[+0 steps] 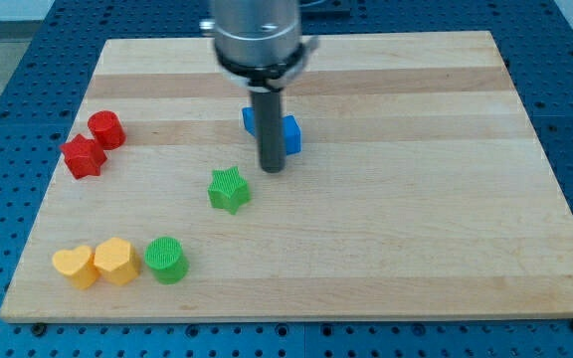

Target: Move the green star into the green circle

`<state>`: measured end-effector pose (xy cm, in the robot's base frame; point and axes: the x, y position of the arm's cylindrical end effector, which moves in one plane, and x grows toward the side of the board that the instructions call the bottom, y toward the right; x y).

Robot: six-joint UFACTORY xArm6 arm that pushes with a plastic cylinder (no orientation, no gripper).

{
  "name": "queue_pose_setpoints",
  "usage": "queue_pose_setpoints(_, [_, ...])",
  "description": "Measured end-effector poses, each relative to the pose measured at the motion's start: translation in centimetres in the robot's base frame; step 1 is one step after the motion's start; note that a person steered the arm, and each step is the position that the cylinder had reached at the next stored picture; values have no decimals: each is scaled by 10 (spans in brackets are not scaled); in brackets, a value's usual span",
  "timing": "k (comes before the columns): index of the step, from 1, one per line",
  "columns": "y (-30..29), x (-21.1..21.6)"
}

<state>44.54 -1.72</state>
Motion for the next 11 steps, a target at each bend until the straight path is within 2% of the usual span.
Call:
queue_pose_setpoints(1, [-9, 29])
queue_pose_setpoints(2, [-66, 55])
queue_pose_setpoints(3, [-96, 63])
queue_pose_setpoints(4, [-64, 27])
queue_pose_setpoints(5, [-75, -10])
queue_pose_setpoints(6, [-116, -11])
queue_pose_setpoints(9, [-113, 55])
queue_pose_setpoints(10, [-109, 47])
queue_pose_setpoints(11, [-79, 37])
